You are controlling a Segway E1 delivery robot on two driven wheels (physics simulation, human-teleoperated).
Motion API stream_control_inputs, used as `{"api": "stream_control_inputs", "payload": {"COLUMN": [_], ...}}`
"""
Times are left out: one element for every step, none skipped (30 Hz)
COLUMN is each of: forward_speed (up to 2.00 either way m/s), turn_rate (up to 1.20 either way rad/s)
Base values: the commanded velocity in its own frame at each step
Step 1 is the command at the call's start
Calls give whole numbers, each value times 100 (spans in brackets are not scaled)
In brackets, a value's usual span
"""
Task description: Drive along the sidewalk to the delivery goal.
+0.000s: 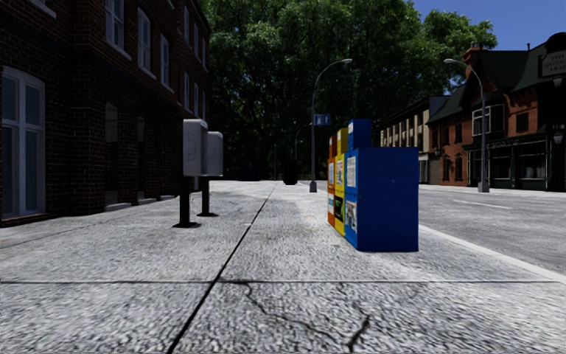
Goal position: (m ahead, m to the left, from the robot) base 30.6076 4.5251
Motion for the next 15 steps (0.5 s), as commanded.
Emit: {"api": "stream_control_inputs", "payload": {"forward_speed": [200, 200, 200, 200, 200, 200, 200, 200, 200, 200, 200, 200, 200, 200, 200], "turn_rate": [0, 0, 0, 0, 0, 0, 0, 0, 0, 0, 0, 0, 0, 0, 0]}}
